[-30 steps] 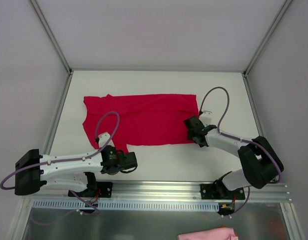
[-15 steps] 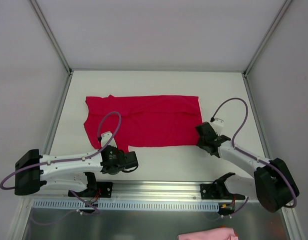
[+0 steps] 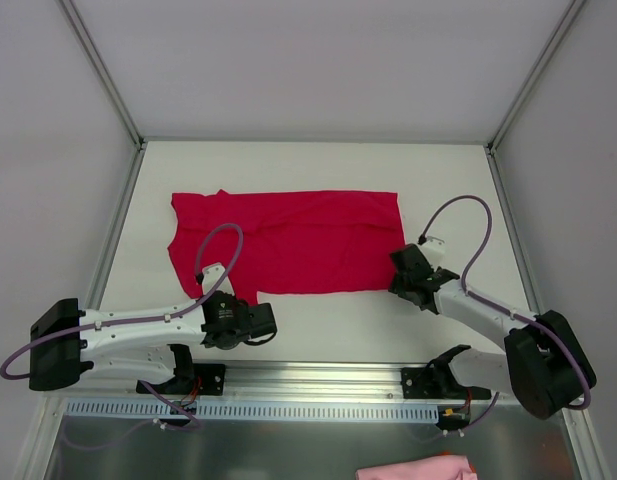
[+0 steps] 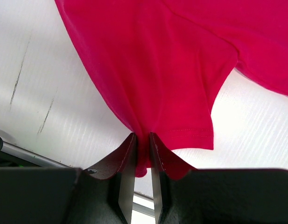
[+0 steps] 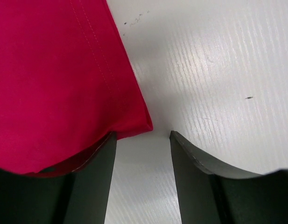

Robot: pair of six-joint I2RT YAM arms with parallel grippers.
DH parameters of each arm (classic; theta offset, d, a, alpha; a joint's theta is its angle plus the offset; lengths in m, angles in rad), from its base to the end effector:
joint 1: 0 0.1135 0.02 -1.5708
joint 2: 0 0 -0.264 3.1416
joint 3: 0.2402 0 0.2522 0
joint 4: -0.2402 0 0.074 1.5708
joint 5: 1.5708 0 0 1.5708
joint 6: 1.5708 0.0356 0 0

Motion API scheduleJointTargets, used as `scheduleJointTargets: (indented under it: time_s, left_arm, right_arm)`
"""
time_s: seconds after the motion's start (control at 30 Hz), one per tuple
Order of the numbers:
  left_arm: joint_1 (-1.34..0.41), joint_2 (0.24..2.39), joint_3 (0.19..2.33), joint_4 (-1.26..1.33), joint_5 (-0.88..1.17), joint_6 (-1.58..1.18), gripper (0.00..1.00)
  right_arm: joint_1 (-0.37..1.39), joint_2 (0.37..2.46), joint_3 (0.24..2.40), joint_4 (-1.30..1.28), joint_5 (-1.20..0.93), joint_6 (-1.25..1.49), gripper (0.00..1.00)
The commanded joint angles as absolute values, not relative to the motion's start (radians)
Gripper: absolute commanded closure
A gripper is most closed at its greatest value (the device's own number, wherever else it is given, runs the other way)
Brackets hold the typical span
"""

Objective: Fold and stack the t-shirts
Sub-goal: Grap the side of the flattened tshirt closest away from the robot with both arms

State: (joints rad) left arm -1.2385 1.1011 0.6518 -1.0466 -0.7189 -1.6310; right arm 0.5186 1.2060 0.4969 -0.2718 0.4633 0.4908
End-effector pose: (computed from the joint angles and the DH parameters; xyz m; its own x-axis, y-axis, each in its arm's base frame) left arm 0.0726 -0.1386 0.1961 -0.6745 -0.3482 -0.6510 -0.3665 0.9234 -0.1142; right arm 0.1900 0.0901 0.1582 -0.7438 0.0610 -0.6657 0.1395 0.9881 -0.0653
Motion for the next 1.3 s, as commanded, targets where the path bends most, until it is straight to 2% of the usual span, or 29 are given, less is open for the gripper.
scheduleJointTargets:
  time_s: [0.0, 0.3, 0.4, 0.53, 0.9, 1.27]
  left_arm:
    - [-1.252, 1.104, 0.661, -1.066, -0.772, -1.620, 0.82]
    - [-1.252, 1.115, 0.675, -1.060, -0.781, -1.603, 0.82]
    - [-1.252, 1.129, 0.676, -1.054, -0.778, -1.598, 0.82]
    - [-1.252, 1.141, 0.675, -1.043, -0.778, -1.598, 0.82]
    - [-1.250, 1.138, 0.667, -1.052, -0.779, -1.606, 0.82]
    - [-1.250, 1.114, 0.664, -1.075, -0.782, -1.617, 0.82]
  right_arm:
    - [0.515, 1.209, 0.518, -0.250, 0.476, 0.479, 0.45]
    - [0.514, 1.206, 0.546, -0.233, 0.476, 0.479, 0.44]
    - [0.514, 1.137, 0.508, -0.196, 0.471, 0.485, 0.43]
    - [0.515, 1.097, 0.558, -0.281, 0.486, 0.466, 0.43]
    - [0.515, 1.202, 0.545, -0.233, 0.462, 0.469, 0.43]
    - [0.515, 1.216, 0.537, -0.232, 0.466, 0.471, 0.45]
